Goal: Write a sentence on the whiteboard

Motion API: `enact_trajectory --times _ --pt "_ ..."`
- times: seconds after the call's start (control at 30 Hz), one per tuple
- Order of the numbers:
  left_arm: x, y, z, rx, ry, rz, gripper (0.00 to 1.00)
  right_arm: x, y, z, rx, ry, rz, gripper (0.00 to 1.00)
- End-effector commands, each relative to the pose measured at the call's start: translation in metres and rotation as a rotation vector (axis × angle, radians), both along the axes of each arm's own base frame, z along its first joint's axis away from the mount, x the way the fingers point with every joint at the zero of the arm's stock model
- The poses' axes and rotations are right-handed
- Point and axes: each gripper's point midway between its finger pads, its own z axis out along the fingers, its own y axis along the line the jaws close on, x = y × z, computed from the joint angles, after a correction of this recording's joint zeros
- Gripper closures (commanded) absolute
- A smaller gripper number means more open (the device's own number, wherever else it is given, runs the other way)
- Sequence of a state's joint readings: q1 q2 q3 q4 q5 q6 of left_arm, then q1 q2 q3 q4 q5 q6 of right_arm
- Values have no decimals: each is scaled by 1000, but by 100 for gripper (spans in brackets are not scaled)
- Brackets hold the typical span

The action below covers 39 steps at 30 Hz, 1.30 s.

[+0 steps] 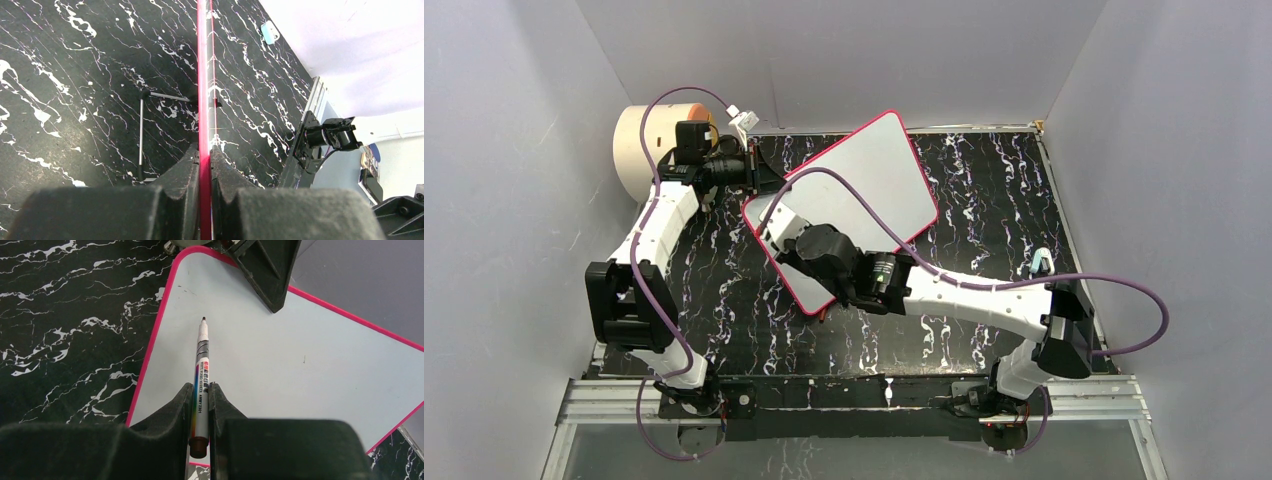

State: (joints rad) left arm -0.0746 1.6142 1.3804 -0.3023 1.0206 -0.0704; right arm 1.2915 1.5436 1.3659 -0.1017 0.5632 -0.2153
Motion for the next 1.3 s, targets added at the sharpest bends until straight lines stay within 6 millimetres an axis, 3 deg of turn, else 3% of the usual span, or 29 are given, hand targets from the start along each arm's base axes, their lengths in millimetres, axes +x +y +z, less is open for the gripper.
enact_trajectory --times 0.0,0.57,1.27 --pt "-19 -2 -7 14 33 -22 100 6 13 33 87 -45 -20 100" --pt "-19 -3 -7 7 32 -24 100 13 26 30 68 -51 -33 100" --pt "-19 -3 -8 2 38 -22 100 7 20 -3 -63 27 -26 100"
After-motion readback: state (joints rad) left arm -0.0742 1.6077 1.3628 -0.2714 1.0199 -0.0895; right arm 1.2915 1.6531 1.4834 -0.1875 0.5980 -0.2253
